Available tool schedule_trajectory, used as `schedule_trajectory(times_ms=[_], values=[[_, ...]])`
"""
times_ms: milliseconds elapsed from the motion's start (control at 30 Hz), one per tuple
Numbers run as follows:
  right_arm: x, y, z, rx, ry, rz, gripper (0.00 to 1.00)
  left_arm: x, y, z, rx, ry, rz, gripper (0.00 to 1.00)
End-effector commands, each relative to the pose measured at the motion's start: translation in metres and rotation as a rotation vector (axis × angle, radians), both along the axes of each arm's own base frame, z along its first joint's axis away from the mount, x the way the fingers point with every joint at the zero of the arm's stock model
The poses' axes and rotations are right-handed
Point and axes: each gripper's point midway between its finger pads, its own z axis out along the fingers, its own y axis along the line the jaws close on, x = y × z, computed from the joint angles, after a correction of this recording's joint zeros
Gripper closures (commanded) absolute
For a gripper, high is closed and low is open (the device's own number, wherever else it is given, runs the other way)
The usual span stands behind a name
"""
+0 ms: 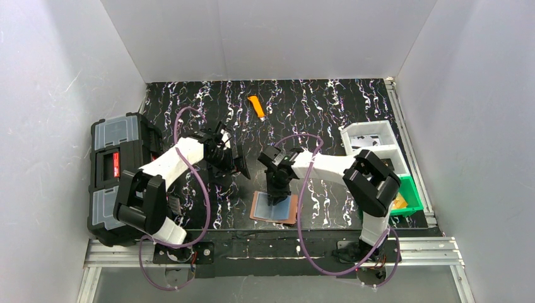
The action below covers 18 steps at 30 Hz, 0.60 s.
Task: Take the credit cards out of the card holder
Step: Remove the credit card from the card holder.
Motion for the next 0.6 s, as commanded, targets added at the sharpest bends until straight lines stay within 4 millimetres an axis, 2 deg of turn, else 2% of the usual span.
schedule_trajectory(times_ms=[0,100,267,433,567], values=[[0.014,0.0,-0.026,0.041,-0.062,0.035,0.74,-0.016,-0.009,-0.007,-0.024,0.055,-0.034,0.0],[0.016,-0.001,-0.026,0.067,-0.07,0.045,0.81,-0.025,-0.018,-0.012,-0.027,0.076,-0.063,0.0],[0.024,-0.004,-0.028,0.127,-0.071,0.05,0.93,-0.037,-0.035,-0.018,-0.036,0.098,-0.106,0.14],[0.029,-0.011,-0.031,0.152,-0.072,0.047,0.96,-0.042,-0.05,-0.019,-0.052,0.104,-0.141,0.39],[0.041,-0.014,-0.03,0.169,-0.097,0.057,0.99,-0.045,-0.056,-0.02,-0.055,0.111,-0.159,0.59]])
